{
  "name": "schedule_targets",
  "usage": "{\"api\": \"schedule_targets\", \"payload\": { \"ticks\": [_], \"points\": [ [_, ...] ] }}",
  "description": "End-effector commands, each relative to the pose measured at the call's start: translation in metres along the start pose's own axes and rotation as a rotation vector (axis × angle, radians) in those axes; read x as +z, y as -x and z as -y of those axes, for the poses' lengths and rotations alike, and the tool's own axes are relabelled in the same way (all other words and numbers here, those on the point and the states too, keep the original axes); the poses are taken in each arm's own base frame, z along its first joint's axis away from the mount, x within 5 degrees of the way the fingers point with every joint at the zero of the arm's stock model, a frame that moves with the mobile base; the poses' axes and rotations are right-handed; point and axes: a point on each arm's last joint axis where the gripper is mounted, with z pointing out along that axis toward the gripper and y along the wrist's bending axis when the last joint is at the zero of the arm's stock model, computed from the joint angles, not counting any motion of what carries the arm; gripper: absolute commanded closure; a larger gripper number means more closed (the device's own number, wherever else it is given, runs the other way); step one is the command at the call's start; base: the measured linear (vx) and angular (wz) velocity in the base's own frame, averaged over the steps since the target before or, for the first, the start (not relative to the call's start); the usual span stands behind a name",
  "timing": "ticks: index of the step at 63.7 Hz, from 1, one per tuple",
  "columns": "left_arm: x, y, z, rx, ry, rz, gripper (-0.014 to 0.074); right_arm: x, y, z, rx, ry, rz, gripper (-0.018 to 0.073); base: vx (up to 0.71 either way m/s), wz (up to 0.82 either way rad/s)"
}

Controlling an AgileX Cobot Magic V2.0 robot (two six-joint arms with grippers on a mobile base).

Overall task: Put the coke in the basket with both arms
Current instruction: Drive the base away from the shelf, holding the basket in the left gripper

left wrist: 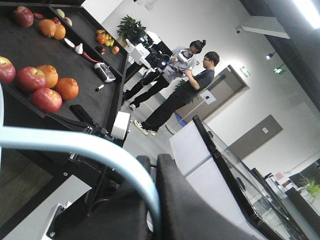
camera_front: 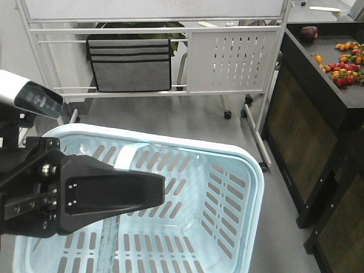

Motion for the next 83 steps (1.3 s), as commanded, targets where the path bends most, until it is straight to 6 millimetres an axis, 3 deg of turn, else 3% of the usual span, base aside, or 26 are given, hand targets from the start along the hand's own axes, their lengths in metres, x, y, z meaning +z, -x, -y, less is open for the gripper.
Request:
{"api": "schedule_targets", "payload": {
  "ticks": [1,46,83],
  "points": [
    [-0.0013,0.0084,0.0182,0.015,-0.088,0.061,0.0602,-0.0006,0.0047,-0.0009,-0.012,0.008,0.076,0.0564,0.26,-0.05],
    [-0.0013,0.0084,0.0182,0.015,-0.088,0.061,0.0602,-0.0006,0.0046,-0.0008,-0.012,0.007,0.075,0.0564,0.26,0.02],
    [-0.0013,0.0085,0.0182,0.014,-0.089,0.062,0.0602,-0.0006,0.0046,-0.0008,-0.012,0.007,0.075,0.0564,0.22,0.36]
  ]
}}
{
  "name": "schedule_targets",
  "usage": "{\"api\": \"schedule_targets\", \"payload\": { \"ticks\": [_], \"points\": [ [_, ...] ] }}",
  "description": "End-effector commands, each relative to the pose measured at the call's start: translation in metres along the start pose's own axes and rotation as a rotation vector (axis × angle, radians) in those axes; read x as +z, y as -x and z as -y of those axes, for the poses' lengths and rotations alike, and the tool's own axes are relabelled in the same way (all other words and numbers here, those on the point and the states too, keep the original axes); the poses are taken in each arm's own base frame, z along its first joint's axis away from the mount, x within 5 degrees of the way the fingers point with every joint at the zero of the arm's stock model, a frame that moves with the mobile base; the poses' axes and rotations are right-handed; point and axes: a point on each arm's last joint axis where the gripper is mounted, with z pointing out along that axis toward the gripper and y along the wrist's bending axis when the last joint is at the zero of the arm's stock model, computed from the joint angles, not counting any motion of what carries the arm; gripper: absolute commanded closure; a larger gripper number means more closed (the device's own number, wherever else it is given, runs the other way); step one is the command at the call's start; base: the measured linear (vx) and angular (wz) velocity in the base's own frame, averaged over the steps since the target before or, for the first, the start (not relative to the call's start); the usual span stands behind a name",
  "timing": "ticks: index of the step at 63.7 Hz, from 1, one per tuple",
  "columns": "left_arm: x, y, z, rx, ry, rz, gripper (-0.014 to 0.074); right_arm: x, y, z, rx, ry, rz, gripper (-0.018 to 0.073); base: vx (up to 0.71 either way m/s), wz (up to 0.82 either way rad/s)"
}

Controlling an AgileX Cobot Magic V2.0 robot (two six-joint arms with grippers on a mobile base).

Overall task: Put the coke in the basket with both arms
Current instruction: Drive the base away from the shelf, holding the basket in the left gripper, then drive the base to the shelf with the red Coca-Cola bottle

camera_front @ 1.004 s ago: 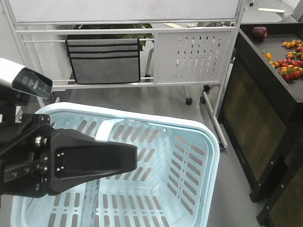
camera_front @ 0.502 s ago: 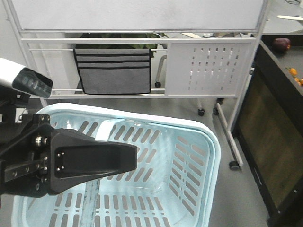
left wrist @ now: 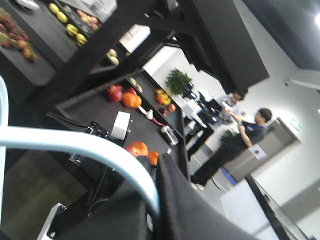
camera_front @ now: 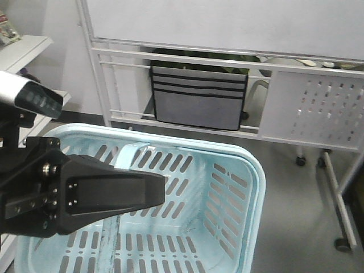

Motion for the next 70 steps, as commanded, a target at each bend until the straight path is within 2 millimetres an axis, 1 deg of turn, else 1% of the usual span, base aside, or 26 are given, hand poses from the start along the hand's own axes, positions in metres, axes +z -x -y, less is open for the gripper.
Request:
{"api": "schedule_targets", "payload": {
  "ticks": [1,70],
  "points": [
    [-0.0013,0.0084,0.0183,0.014,-0.089,0.061,0.0602,-0.0006,0.0046,-0.0008,-0.012,0.007,0.075,0.0564,0.21,0.53],
    [-0.0013,0.0084,0.0183,0.014,-0.089,0.061,0.0602,-0.0006,0.0046,-0.0008,-0.012,0.007,0.075,0.0564,0.17,0.6]
  ]
}}
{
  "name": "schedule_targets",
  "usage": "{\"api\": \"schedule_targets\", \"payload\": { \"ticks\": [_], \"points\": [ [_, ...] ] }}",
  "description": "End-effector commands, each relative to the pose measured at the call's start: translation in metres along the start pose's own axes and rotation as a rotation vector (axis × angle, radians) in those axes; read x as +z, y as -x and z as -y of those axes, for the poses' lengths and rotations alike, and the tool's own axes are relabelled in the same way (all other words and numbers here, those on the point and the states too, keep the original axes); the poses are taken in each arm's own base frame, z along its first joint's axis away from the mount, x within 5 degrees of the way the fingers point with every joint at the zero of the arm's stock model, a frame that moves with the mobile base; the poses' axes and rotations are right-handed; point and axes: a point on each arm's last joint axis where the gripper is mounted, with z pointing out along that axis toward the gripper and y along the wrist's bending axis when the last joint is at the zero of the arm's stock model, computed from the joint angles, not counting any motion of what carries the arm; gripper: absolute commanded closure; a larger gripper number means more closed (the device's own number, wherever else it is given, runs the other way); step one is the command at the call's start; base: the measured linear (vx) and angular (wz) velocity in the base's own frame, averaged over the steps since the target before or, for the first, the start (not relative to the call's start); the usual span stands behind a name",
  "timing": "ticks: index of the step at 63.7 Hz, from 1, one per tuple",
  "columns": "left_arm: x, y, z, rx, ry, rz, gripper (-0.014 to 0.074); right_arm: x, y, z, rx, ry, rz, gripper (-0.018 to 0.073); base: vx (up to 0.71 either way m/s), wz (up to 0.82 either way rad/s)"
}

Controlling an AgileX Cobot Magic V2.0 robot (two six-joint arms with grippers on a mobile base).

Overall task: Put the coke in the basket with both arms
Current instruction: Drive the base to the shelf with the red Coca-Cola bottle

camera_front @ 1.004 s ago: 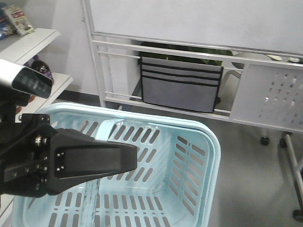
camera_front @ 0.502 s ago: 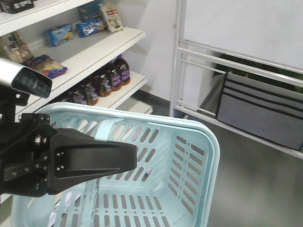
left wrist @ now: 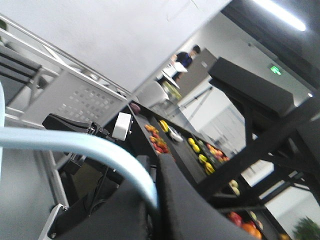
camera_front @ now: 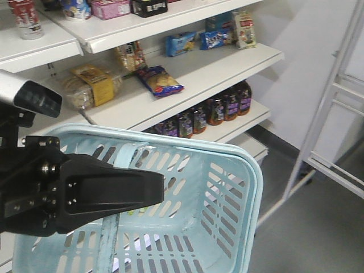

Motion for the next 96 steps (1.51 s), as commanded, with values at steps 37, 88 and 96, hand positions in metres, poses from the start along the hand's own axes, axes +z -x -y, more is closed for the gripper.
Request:
{"api": "schedule_targets", "payload": {
  "ticks": [37,88,96],
  "points": [
    [-0.0013,0.0084,0.0183,0.014,-0.089,0.061,0.0602,-0.0006,0.0046,-0.0008,-0.012,0.007,0.075,0.0564,0.14,0.56],
    [-0.0013,0.0084,0.0183,0.014,-0.089,0.061,0.0602,-0.0006,0.0046,-0.0008,-0.012,0.007,0.075,0.0564,0.1,0.36],
    [-0.0013,0.0084,0.0183,0.014,-0.089,0.061,0.0602,-0.0006,0.0046,-0.0008,-0.012,0.007,0.075,0.0564,0.05,0.11]
  ]
}}
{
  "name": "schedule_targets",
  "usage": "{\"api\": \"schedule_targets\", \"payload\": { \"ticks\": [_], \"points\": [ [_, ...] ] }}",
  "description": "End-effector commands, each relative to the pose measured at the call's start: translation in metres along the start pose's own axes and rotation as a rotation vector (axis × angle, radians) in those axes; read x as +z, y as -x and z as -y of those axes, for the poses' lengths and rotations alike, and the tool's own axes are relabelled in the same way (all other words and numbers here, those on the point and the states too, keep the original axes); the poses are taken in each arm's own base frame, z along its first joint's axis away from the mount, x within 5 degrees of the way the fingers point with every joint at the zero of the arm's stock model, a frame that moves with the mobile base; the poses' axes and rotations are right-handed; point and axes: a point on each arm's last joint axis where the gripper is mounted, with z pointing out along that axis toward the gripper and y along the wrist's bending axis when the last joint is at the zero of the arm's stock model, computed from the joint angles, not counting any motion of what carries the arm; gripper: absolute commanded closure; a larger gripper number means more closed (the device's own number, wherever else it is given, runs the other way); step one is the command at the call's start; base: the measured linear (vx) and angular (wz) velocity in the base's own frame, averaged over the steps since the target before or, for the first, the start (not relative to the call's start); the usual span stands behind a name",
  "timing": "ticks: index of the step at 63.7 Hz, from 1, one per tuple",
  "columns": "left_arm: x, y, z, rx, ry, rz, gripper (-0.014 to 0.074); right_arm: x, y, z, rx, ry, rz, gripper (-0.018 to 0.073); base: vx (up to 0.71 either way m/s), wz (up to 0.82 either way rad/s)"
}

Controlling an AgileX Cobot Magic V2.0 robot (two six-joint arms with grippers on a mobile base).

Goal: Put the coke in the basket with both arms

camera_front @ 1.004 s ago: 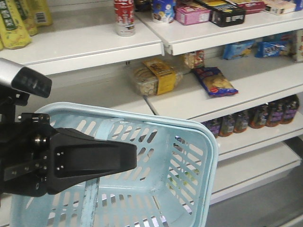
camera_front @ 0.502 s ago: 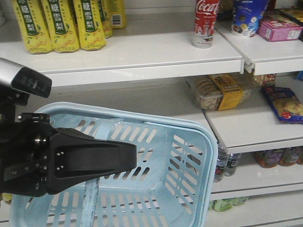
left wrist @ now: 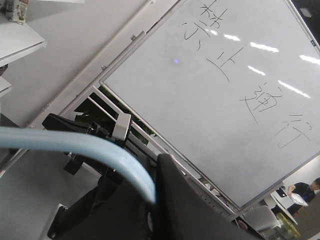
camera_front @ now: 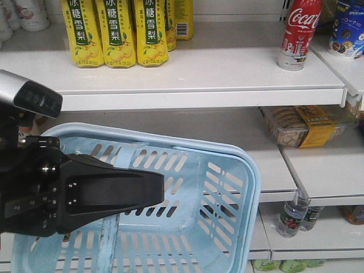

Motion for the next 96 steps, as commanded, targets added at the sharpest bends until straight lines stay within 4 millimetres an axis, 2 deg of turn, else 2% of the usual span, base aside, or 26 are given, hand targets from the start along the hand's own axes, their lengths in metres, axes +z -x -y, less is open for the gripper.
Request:
{"api": "schedule_targets", "payload": {
  "ticks": [1,96],
  "points": [
    [-0.0013,0.0084,0.0183,0.014,-0.089,0.061,0.0602,-0.0006,0.0046,-0.0008,-0.012,0.007,0.075,0.0564,0.05,0.08],
    [-0.0013,0.0084,0.0183,0.014,-0.089,0.061,0.0602,-0.0006,0.0046,-0.0008,-0.012,0.007,0.075,0.0564,0.04,0.01]
  ]
}}
